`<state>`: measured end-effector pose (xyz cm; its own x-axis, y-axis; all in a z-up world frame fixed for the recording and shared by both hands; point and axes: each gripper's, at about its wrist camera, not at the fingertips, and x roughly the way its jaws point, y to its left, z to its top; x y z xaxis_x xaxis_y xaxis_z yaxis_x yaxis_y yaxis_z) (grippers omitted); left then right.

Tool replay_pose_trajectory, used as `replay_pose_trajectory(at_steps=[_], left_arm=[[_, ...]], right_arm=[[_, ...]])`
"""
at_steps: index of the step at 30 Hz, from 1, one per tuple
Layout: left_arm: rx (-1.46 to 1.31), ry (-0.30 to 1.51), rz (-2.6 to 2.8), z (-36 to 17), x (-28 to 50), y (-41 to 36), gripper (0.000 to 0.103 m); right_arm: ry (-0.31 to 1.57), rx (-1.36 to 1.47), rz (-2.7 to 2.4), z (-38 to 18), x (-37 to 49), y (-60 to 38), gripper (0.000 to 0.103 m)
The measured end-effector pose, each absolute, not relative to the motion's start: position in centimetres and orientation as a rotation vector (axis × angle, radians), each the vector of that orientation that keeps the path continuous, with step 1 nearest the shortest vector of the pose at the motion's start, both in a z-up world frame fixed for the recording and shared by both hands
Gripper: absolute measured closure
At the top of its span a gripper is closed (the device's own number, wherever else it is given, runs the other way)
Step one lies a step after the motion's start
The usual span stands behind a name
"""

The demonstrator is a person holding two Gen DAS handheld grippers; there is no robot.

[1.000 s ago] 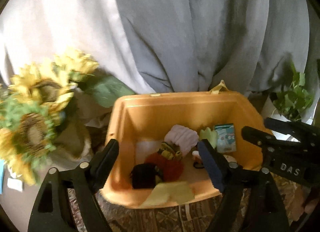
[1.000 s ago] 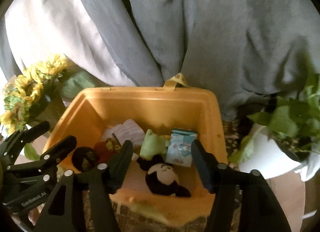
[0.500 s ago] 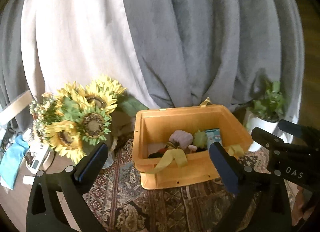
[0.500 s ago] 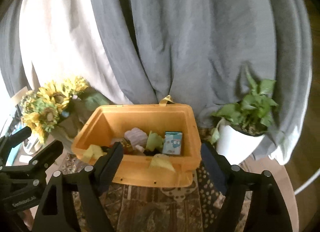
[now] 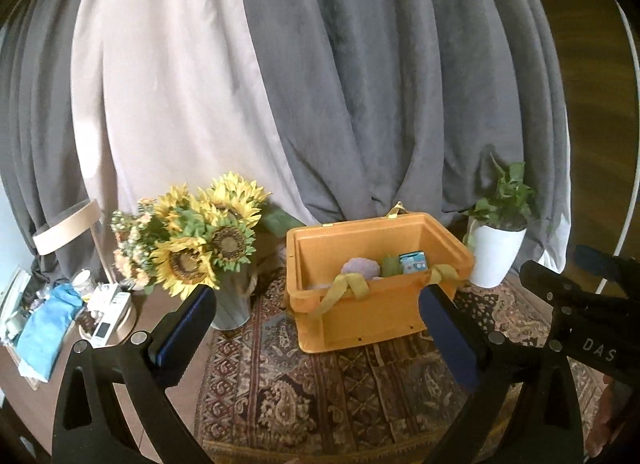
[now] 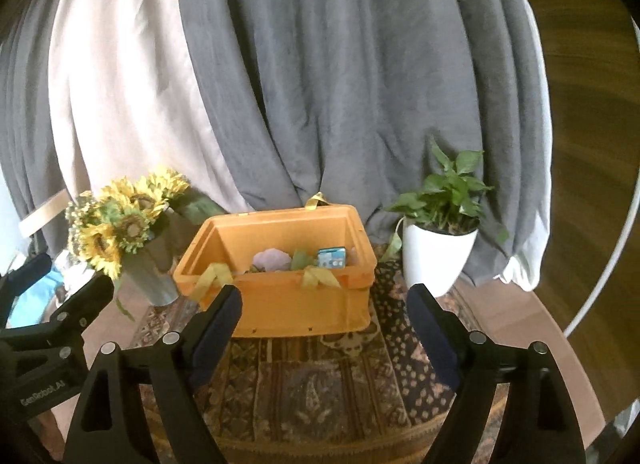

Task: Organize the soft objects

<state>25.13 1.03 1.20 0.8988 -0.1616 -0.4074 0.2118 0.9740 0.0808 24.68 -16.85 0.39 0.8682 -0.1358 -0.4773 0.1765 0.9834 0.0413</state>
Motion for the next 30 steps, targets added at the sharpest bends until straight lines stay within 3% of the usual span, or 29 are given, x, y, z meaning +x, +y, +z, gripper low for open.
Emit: replay_pose_trajectory(at_steps=[25, 30], left_arm=[[0.072, 0.339, -0.120, 1.8, 7.3, 0.1, 0.000], [0.072, 0.333, -0.124, 1.8, 5.0, 0.2, 0.000]], right_arm=[[0.435, 0.049, -0.112, 1.4, 7.5, -17.1, 0.018], [0.413, 0.037, -0.122, 1.8, 5.0, -17.2, 0.012]])
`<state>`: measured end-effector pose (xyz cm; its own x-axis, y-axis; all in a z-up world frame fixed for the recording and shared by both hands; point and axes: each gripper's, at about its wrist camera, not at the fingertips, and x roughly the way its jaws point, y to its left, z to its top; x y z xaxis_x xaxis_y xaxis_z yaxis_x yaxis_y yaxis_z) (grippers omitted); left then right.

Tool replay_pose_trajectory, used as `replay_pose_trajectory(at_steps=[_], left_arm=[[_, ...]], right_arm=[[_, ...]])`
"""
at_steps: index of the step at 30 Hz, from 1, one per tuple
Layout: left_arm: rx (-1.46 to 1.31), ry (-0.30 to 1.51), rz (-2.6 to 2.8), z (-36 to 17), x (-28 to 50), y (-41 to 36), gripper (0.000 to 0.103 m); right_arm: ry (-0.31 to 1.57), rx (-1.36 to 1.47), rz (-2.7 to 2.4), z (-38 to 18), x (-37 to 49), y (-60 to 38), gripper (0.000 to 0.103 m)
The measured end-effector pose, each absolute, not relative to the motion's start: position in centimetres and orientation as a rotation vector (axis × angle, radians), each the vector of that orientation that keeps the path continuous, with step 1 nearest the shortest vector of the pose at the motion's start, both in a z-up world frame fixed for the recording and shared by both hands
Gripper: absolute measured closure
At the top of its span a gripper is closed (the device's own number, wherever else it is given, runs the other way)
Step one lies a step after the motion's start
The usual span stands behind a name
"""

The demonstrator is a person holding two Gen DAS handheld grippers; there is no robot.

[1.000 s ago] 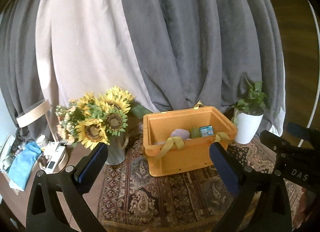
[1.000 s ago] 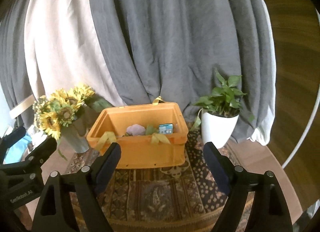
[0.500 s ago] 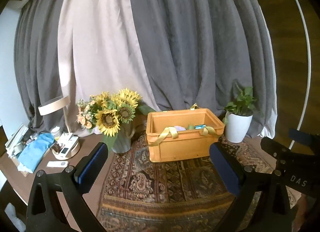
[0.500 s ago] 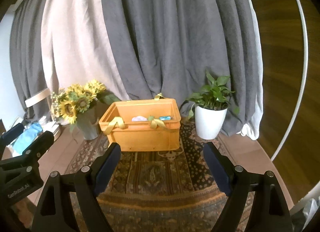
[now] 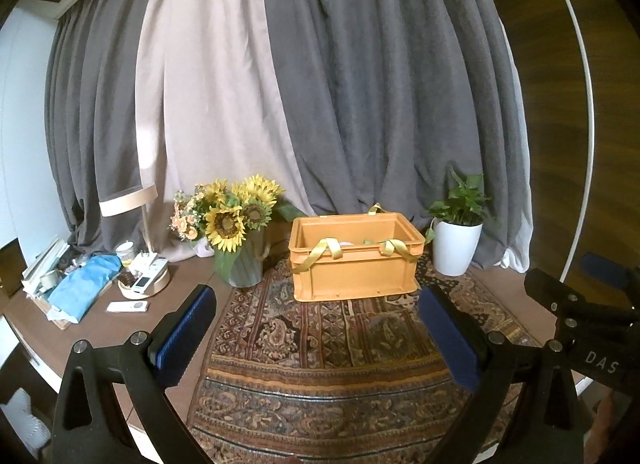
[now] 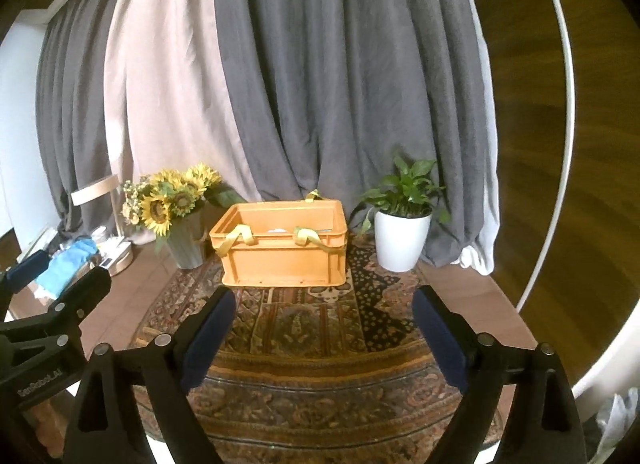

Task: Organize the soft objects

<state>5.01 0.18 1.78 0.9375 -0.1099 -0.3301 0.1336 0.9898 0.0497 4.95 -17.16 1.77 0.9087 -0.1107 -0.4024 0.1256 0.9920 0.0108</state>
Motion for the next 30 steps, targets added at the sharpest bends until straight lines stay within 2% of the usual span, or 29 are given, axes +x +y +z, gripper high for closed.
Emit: replay_pose_trajectory(at_steps=[30], left_arm=[[0.080, 0.309, -0.123, 2.1, -0.9, -0.2, 0.000]], right_arm=[[0.391, 0.040, -0.096, 1.8, -2.0, -17.6, 0.012]])
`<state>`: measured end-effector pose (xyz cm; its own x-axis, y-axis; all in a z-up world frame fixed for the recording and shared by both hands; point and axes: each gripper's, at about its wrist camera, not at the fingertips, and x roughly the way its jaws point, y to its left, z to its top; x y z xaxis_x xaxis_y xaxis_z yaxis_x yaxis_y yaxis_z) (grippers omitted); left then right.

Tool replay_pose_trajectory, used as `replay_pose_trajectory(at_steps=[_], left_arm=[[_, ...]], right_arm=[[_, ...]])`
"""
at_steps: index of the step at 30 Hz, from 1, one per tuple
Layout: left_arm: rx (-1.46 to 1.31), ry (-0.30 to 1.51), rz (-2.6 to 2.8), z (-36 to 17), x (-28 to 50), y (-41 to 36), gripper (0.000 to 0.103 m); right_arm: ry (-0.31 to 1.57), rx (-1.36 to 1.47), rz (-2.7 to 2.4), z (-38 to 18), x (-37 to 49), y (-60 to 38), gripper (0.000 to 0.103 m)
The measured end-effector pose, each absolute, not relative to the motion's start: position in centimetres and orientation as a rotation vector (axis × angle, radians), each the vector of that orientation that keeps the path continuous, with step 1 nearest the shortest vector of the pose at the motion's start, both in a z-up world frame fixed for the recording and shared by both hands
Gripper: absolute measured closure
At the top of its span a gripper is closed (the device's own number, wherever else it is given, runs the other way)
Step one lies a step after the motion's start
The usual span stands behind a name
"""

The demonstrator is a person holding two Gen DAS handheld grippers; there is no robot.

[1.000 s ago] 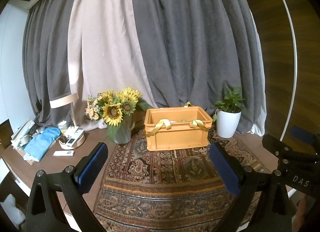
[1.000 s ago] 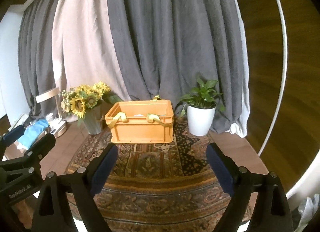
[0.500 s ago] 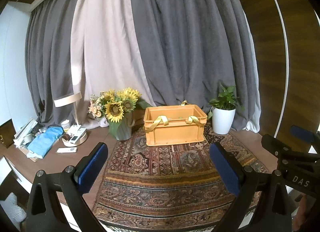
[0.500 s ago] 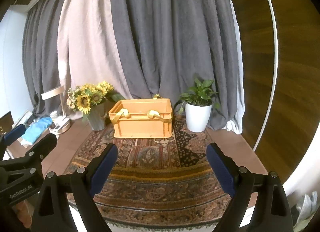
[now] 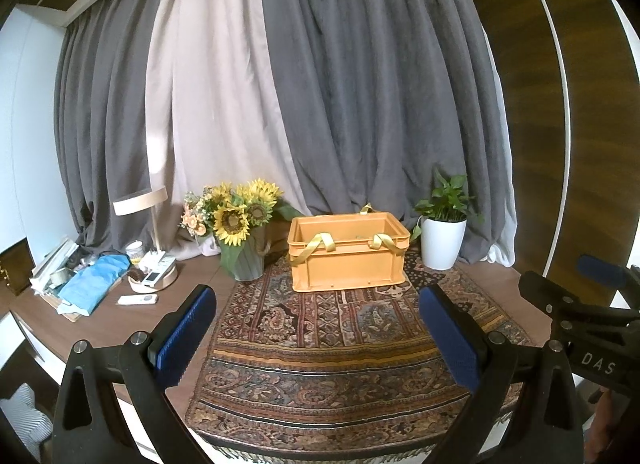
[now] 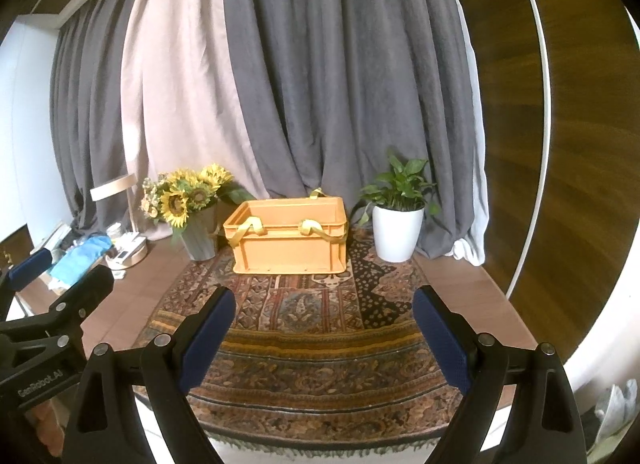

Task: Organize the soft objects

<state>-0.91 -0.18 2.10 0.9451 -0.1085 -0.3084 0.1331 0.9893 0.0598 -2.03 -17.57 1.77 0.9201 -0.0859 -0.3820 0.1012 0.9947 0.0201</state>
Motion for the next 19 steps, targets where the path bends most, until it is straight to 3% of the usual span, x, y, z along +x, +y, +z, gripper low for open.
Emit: replay_pose_trajectory(at_steps=[19], left_arm=[[0.077, 0.304, -0.146, 2.1, -2.0, -0.7, 0.000]], right_arm=[[0.390, 0.038, -0.107, 1.9, -3.3, -18.0, 0.012]])
